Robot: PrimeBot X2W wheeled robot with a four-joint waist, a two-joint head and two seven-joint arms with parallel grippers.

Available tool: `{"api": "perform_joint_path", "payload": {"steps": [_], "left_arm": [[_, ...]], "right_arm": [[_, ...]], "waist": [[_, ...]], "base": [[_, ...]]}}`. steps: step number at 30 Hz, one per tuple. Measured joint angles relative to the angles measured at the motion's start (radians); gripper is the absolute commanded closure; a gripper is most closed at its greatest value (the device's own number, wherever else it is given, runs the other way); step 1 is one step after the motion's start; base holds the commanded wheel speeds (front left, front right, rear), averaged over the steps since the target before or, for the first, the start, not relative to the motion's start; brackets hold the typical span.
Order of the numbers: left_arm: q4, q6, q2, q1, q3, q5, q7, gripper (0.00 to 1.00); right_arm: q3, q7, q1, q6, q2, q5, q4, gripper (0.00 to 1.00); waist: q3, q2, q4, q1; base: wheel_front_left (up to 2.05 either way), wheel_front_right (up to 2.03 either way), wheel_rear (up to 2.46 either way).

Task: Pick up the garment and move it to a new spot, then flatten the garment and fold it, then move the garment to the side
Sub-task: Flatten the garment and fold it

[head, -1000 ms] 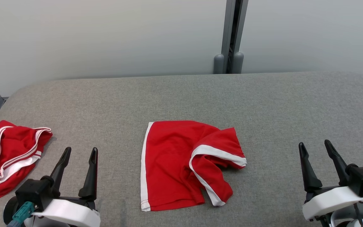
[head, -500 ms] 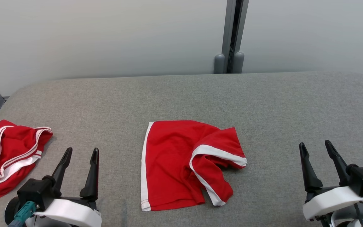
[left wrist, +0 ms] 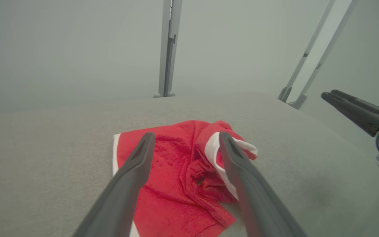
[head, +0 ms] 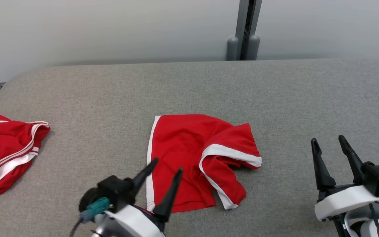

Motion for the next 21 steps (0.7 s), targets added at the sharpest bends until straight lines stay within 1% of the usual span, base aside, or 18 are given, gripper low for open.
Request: {"api": "perform_joint_path", "payload": {"steps": [3, 4, 8, 13, 17, 21], "left_arm": [[0.027, -0.051, -0.029, -0.023, -0.080, -0.010, 0.043, 0.00], [0.057, -0.083, -0.047, -0.036, -0.129, -0.010, 0.068, 0.00], [0.140, -0.123, -0.080, -0.064, -0.210, -0.016, 0.106, 0.00], [0.268, -0.145, -0.108, -0.124, -0.263, -0.026, 0.109, 0.00], [0.352, -0.153, -0.122, -0.169, -0.279, -0.036, 0.095, 0.00], [0.407, -0.157, -0.137, -0.201, -0.286, -0.077, 0.078, 0.00]], "right_arm": [[0.004, 0.000, -0.011, 0.000, 0.000, 0.000, -0.002, 0.00], [0.009, 0.000, -0.020, 0.000, 0.000, 0.000, -0.002, 0.00], [0.025, -0.001, -0.041, 0.000, 0.000, 0.000, 0.002, 0.00], [0.028, -0.003, -0.065, 0.000, 0.000, 0.002, 0.007, 0.00], [0.027, -0.011, -0.078, 0.000, 0.000, 0.003, 0.012, 0.00], [0.025, -0.019, -0.086, 0.000, 0.000, 0.003, 0.016, 0.00]], "waist": [[0.026, 0.0000, -0.002, 0.0000], [0.042, 0.0000, -0.005, 0.0000], [0.073, 0.0000, -0.019, 0.0000], [0.111, 0.0000, -0.047, 0.0000], [0.139, 0.0000, -0.070, 0.0000], [0.162, 0.0000, -0.089, 0.0000]], "base": [[0.00, 0.00, 0.00], [0.00, 0.00, 0.00], [0.00, 0.00, 0.00], [0.00, 0.00, 0.00], [0.00, 0.00, 0.00], [0.00, 0.00, 0.00]]}}
